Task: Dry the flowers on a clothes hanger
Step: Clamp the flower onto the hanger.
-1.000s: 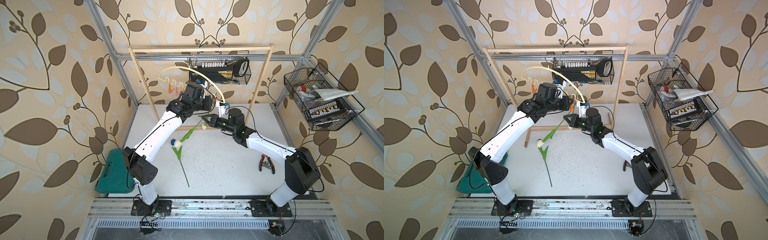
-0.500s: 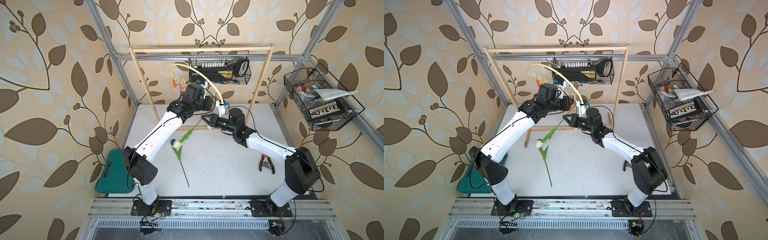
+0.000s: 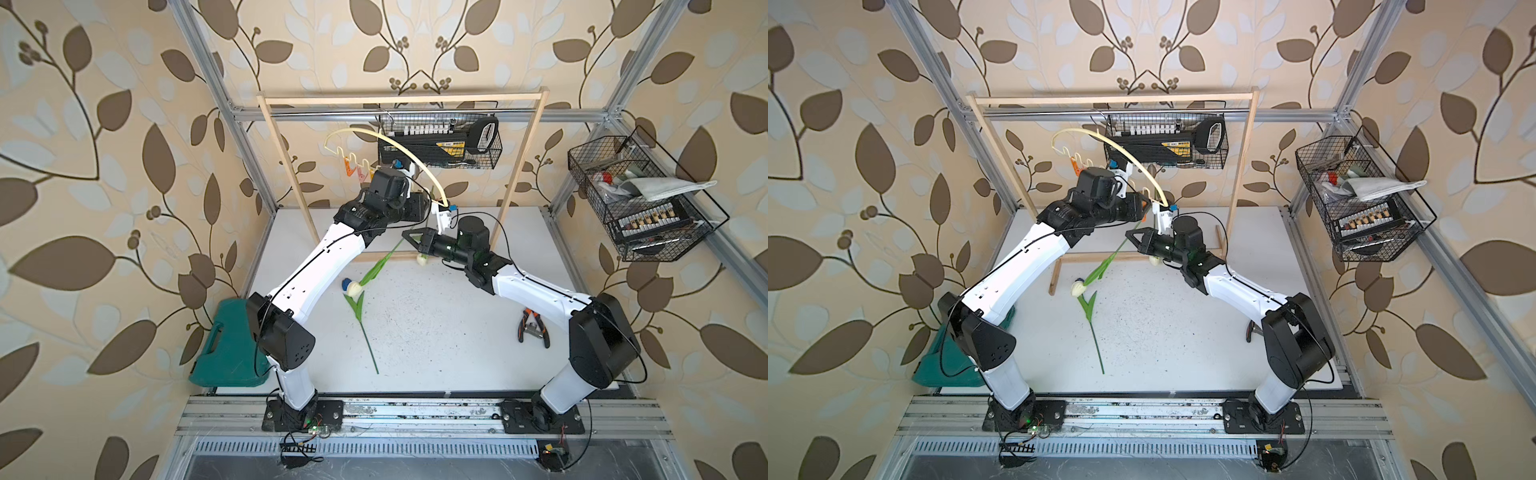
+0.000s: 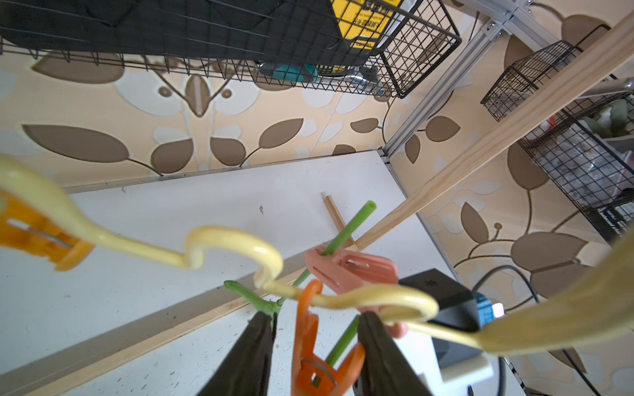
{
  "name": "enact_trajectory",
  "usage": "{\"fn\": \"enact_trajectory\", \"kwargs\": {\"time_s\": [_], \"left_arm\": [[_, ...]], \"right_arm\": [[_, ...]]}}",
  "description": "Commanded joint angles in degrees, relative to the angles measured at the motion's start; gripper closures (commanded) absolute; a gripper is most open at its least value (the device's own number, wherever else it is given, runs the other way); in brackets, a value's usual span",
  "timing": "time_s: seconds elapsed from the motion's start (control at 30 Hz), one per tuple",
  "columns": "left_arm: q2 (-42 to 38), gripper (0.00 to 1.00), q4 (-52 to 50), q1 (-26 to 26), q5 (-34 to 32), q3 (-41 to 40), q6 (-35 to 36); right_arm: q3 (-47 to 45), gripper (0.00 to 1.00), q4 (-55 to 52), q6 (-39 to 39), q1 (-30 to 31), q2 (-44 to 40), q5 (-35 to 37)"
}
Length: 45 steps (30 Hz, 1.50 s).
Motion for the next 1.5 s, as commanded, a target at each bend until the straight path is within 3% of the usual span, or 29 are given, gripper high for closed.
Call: {"fn": "enact_trajectory", "kwargs": {"time_s": [0.0, 0.07, 0.23, 0.3, 0.87, 1.03, 1.13, 1.33, 1.47], "left_arm": [[-2.92, 0.55, 1.51, 0.13, 0.45, -0.45, -0.03], [-2.93, 0.54, 1.5, 0.07, 0.13, -0.44, 0.08], [-2.8, 0.49, 1.66, 0.15, -0.27, -0.07, 0.58], [-2.72, 0.46, 1.67, 0.13, -0.19, 0.09, 0.66], [-3.27, 0.31, 2.33, 0.1, -0.09, -0.38, -0.2], [-3.46, 0.31, 2.09, 0.11, -0.01, -0.02, -0.31], [-3.9, 0.31, 1.87, 0.13, 0.06, -0.19, -0.45], [-4.48, 0.31, 1.5, 0.07, 0.22, -0.82, -0.44], [-4.88, 0.3, 1.12, 0.11, 0.0, -1.07, -0.09]], "right_arm": [[2.17, 0.81, 0.63, -0.55, 0.18, 0.39, -1.46], [1.85, 0.74, 0.32, -0.98, 0.15, -0.09, -1.41], [-0.15, 0.38, -2.39, -3.35, 0.22, -2.77, -0.88], [-1.25, 0.28, -3.89, -4.88, 0.13, -4.29, -0.61], [-3.49, 0.16, -24.04, -17.94, -0.09, -14.28, 3.15], [-2.4, 0.01, -25.31, -20.67, -0.31, -14.12, -0.6], [-2.07, 0.01, -24.37, -20.31, -0.66, -13.59, -2.0], [-4.65, 0.01, -19.86, -16.36, -2.38, -16.24, 3.2], [-5.58, 0.01, -18.65, -12.92, -5.35, -17.28, 2.9]]}}
